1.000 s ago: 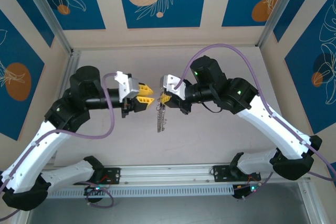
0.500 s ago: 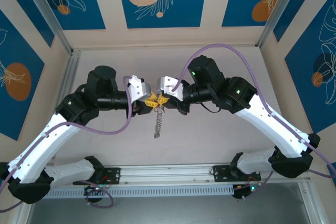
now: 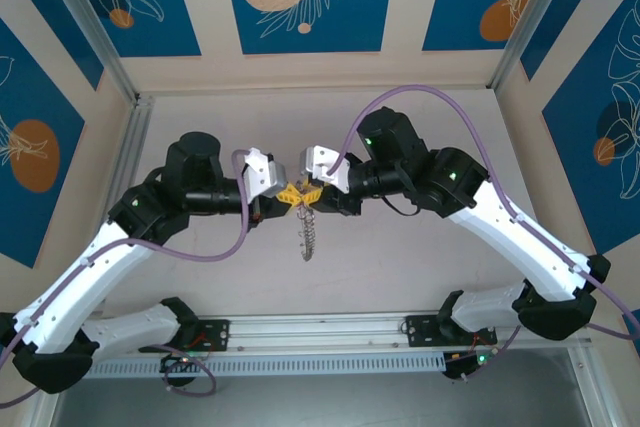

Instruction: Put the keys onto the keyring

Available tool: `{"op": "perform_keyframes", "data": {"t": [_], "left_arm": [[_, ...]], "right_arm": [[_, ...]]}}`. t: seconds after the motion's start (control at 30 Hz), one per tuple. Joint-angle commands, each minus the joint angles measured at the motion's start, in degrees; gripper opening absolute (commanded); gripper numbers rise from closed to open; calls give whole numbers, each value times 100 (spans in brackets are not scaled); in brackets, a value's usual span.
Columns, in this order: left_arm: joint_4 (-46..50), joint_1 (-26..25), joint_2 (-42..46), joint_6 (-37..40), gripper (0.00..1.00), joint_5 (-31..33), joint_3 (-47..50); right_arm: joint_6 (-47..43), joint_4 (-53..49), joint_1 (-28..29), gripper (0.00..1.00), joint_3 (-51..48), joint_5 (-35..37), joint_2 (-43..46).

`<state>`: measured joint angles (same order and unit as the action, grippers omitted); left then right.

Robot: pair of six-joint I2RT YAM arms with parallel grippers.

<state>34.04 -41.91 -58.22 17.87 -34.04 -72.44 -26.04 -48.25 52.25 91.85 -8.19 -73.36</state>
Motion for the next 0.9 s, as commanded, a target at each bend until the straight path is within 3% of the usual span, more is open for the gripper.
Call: {"op": "perform_keyframes", "data": {"t": [0.0,0.3,0.67,0.87], "left_arm": [[-750,3,158,-329,0,-194,111],[-1176,11,293,-543,0,-322,306],[-1613,13,460,-820,0,-651,517],[-2418,22,552,-1303,0,-991,783]], "right_arm": [[256,243,-13,27,-253,-310,323],[520,248,-145,25,-617,-566,560],[642,488,-353,8,-838,-751,560],[687,584,-504,6,-874,-1111,498]]}}
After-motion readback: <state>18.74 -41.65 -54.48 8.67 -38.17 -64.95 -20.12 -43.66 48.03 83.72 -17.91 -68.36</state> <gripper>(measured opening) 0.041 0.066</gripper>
